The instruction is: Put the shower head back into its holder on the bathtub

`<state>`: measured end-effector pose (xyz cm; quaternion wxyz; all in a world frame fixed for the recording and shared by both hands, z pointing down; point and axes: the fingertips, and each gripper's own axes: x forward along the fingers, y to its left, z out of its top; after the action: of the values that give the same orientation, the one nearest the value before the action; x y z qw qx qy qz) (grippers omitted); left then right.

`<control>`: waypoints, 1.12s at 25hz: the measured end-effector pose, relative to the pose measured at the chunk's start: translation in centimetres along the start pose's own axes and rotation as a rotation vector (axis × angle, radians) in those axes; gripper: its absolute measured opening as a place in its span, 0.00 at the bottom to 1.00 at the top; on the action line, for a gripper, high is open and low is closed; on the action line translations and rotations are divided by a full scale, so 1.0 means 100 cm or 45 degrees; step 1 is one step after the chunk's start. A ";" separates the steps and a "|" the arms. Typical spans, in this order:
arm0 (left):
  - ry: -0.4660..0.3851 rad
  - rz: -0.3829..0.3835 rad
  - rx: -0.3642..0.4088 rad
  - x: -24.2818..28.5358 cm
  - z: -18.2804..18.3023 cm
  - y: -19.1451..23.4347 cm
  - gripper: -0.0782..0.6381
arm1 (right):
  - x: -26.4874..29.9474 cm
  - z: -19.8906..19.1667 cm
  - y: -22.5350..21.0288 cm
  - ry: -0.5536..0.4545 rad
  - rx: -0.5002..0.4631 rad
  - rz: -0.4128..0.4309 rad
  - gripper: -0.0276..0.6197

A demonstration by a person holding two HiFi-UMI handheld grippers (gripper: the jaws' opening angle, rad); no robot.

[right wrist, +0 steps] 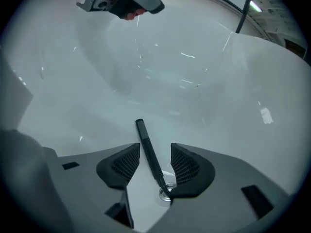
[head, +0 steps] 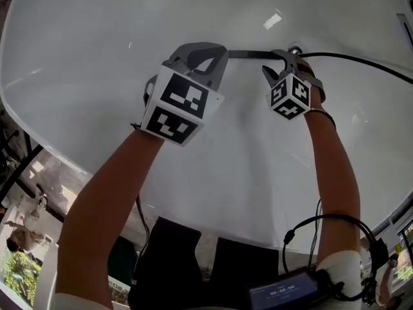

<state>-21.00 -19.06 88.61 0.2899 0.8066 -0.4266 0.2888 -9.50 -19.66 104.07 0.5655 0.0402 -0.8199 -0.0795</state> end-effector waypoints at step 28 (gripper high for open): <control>0.075 -0.124 -0.093 0.049 -0.049 -0.042 0.13 | 0.098 -0.072 0.043 0.411 -0.416 0.253 0.32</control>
<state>-16.19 -16.13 94.45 0.3454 0.8064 -0.3883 0.2821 -6.14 -17.56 116.32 0.6933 -0.1203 -0.6951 -0.1476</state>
